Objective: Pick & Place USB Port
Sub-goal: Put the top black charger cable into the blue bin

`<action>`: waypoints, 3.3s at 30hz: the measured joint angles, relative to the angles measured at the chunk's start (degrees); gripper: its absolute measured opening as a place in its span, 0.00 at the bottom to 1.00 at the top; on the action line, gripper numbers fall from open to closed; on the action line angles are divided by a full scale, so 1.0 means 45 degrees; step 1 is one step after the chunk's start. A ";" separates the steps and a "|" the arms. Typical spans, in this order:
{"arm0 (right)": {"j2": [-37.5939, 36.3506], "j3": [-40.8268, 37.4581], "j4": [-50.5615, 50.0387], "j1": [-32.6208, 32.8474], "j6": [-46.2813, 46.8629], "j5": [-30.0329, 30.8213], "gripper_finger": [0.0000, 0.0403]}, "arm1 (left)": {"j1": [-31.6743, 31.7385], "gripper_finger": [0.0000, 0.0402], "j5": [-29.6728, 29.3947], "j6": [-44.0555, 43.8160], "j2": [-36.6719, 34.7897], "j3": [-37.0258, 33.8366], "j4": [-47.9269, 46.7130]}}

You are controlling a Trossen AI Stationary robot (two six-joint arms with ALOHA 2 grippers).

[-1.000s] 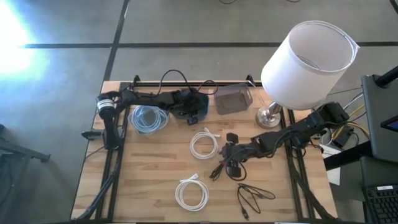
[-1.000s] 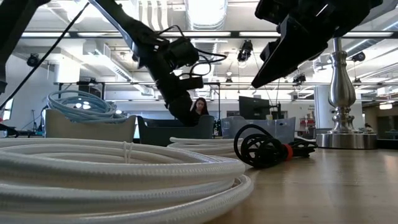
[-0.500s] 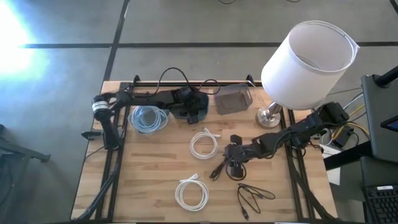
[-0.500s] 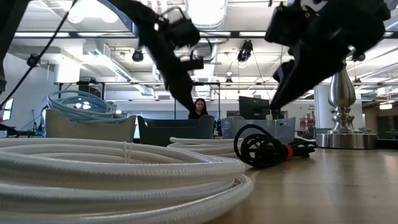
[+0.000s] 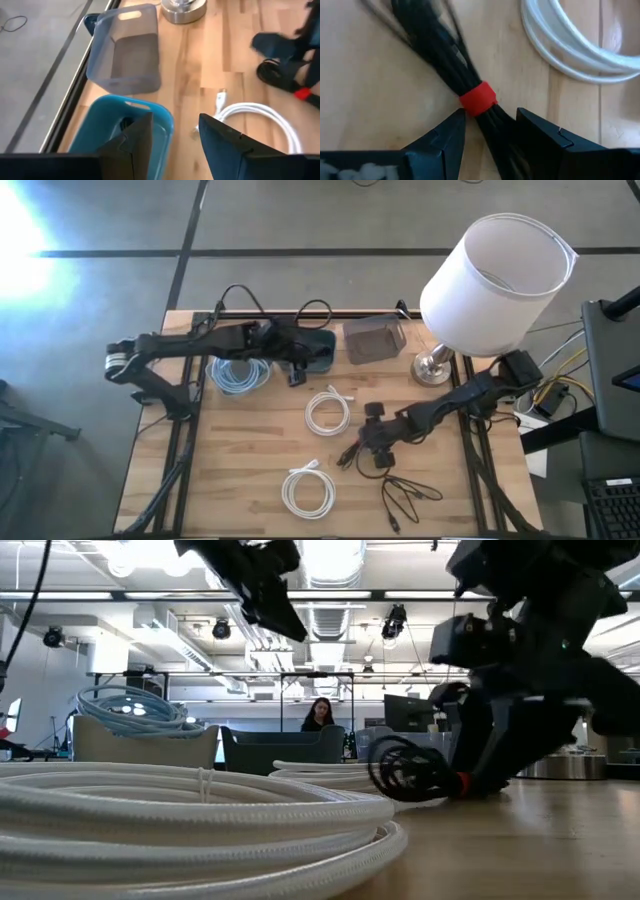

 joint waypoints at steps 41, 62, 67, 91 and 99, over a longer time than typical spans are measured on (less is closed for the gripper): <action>0.1324 0.4549 -0.0850 -0.1018 0.2468 0.1154 0.09 | -0.3318 0.41 0.3313 -0.2162 0.0068 -0.3650 0.5387; 0.1849 0.6650 -0.3488 -0.1098 0.1822 0.1525 0.09 | -0.3598 0.41 0.2925 -0.2358 0.1835 -0.3659 0.4406; 0.1840 0.6552 -0.3487 -0.1098 0.1815 0.1506 0.10 | -0.3598 0.37 0.2846 -0.2361 0.2014 -0.3660 0.4287; 0.1774 0.6903 -0.5705 -0.1083 0.2219 0.1472 0.34 | -0.3546 0.09 0.1673 -0.2598 0.2007 -0.3577 0.4064; 0.1748 0.8624 -0.9503 -0.0890 0.2471 0.1472 0.41 | -0.3281 0.10 0.1466 -0.3239 0.1395 -0.3331 0.3518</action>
